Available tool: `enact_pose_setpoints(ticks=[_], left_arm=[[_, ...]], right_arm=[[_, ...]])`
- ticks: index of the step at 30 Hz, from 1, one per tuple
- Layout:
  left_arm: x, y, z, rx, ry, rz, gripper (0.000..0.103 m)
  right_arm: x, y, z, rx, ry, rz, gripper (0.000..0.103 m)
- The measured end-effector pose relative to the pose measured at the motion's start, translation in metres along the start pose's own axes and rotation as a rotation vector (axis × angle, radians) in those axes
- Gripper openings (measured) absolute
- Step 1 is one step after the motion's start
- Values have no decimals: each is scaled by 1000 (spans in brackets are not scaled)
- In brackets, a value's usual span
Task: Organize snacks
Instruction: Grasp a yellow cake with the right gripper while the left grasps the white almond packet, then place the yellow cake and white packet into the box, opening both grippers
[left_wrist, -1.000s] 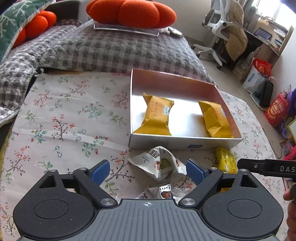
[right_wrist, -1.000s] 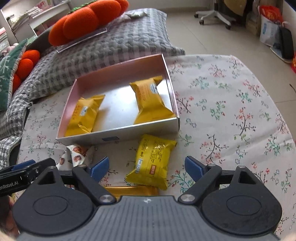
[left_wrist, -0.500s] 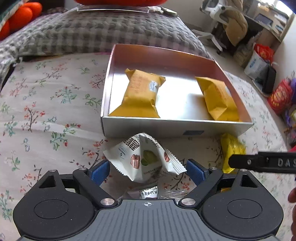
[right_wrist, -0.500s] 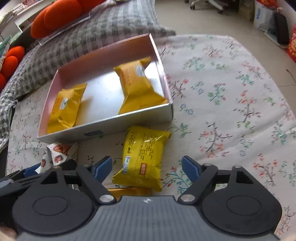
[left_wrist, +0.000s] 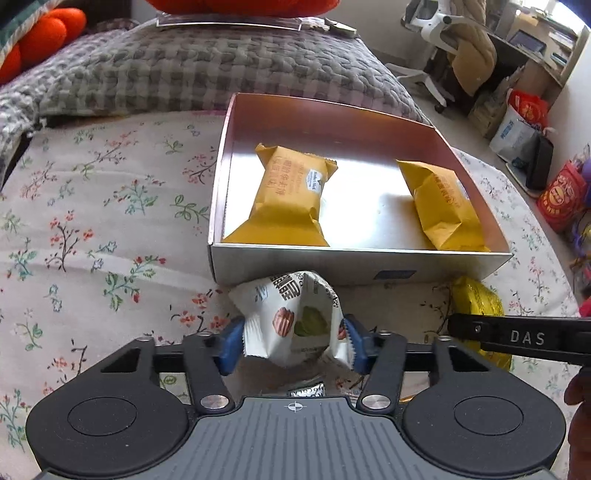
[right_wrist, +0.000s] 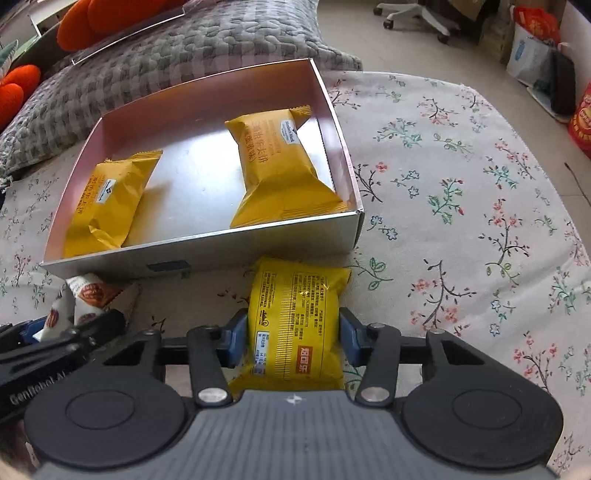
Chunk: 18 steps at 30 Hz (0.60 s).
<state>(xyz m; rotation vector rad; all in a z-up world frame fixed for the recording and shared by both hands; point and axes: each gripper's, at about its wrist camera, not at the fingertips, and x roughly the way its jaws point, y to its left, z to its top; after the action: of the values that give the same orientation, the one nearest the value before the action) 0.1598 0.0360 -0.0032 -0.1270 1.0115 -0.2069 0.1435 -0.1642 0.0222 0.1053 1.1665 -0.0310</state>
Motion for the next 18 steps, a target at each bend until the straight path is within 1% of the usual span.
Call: enact_pose_setpoints(ticks=[3, 8, 12, 18], left_arm=[[-3, 1, -1, -17, 8, -13, 46], [-11, 3, 1, -46, 0, -35, 43], [-21, 5, 2, -78, -6, -54, 43], [-40, 4, 3, -92, -18, -93, 43]], right_arm=[[-9, -2, -1, 17, 3, 32, 46], [-18, -2, 1, 21, -7, 66, 46], [-20, 1, 0, 14, 2, 83, 46], [-35, 1, 0, 0, -4, 141, 46]])
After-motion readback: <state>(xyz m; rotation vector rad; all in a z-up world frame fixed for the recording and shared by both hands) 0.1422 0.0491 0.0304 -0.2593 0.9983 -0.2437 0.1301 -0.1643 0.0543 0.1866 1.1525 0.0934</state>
